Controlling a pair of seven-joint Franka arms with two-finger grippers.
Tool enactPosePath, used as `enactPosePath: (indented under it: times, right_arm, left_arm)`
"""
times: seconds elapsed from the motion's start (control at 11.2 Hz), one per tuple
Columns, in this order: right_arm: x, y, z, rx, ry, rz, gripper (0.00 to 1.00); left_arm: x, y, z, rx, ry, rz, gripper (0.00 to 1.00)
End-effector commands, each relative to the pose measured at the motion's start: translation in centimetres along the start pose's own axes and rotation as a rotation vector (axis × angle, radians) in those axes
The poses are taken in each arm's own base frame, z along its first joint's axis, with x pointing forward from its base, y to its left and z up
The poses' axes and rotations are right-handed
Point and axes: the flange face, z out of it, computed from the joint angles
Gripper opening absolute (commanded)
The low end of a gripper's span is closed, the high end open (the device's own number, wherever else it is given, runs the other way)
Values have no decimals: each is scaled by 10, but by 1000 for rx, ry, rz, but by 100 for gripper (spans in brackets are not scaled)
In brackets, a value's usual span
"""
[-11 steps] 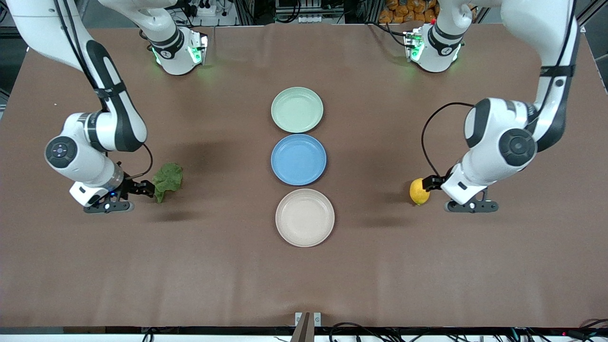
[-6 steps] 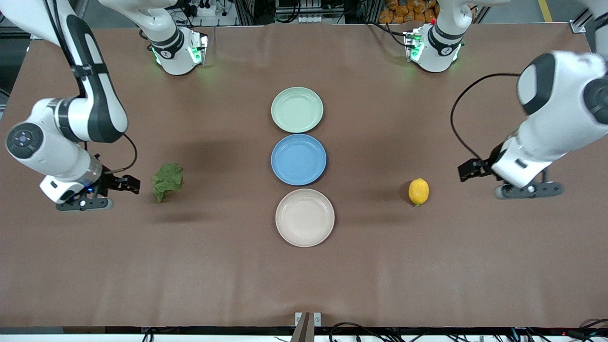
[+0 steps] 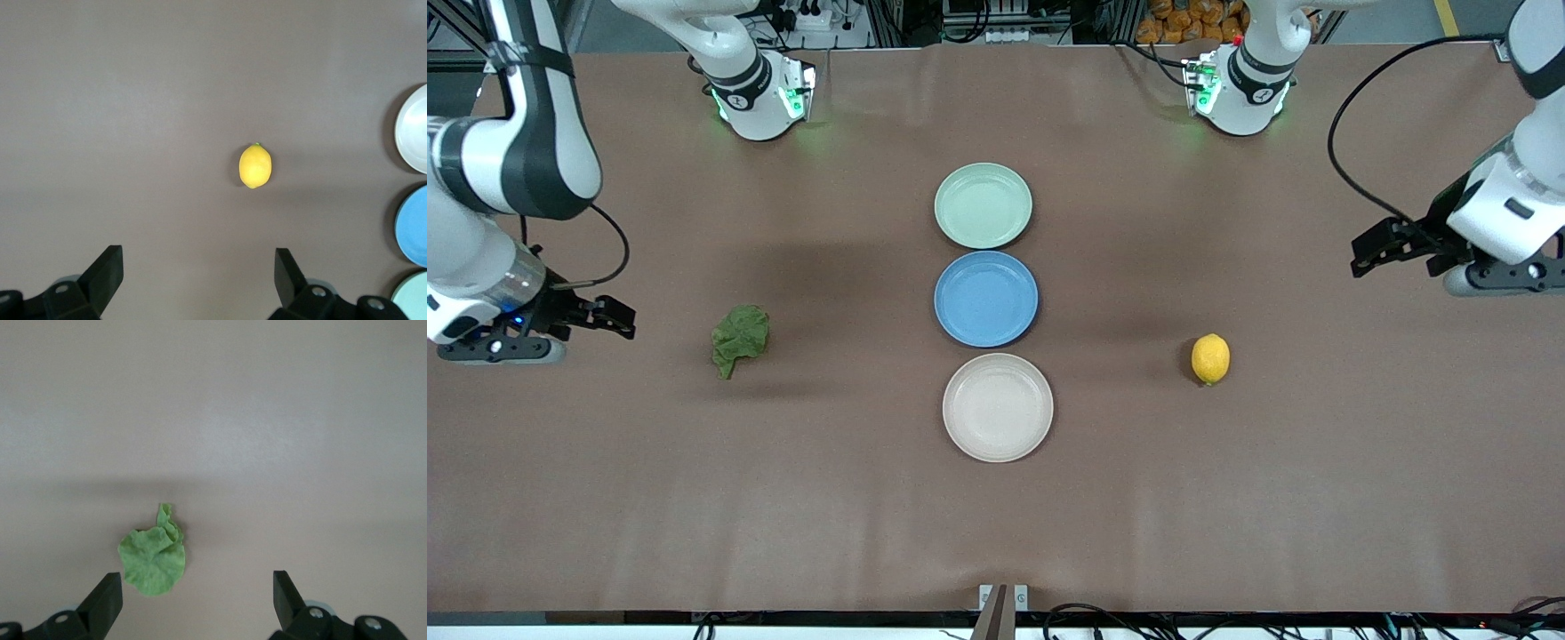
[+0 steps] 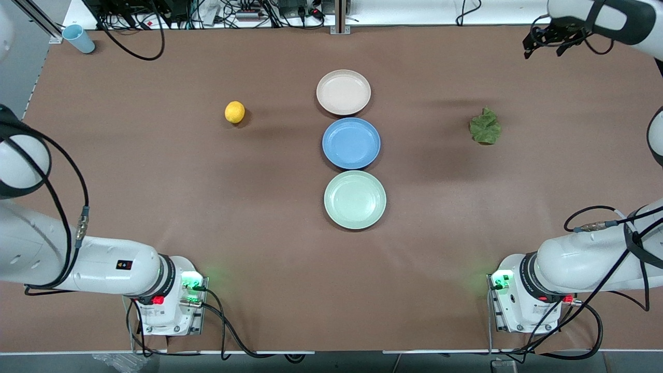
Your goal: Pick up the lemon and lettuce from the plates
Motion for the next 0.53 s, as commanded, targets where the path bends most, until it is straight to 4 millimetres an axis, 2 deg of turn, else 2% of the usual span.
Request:
enactPosePath:
  times: [0.0, 0.18, 0.45]
  right_arm:
    - [-6, 12, -57, 21, -16, 16, 100]
    - [-10, 13, -88, 23, -16, 17, 100]
    - [-14, -2, -131, 25, -10, -13, 100]
  left_arm:
    - [-15, -5, -35, 27, -14, 99, 100]
    - [-19, -3, -43, 38, -35, 111, 100]
    - [-22, -1, -47, 43, -45, 117, 100]
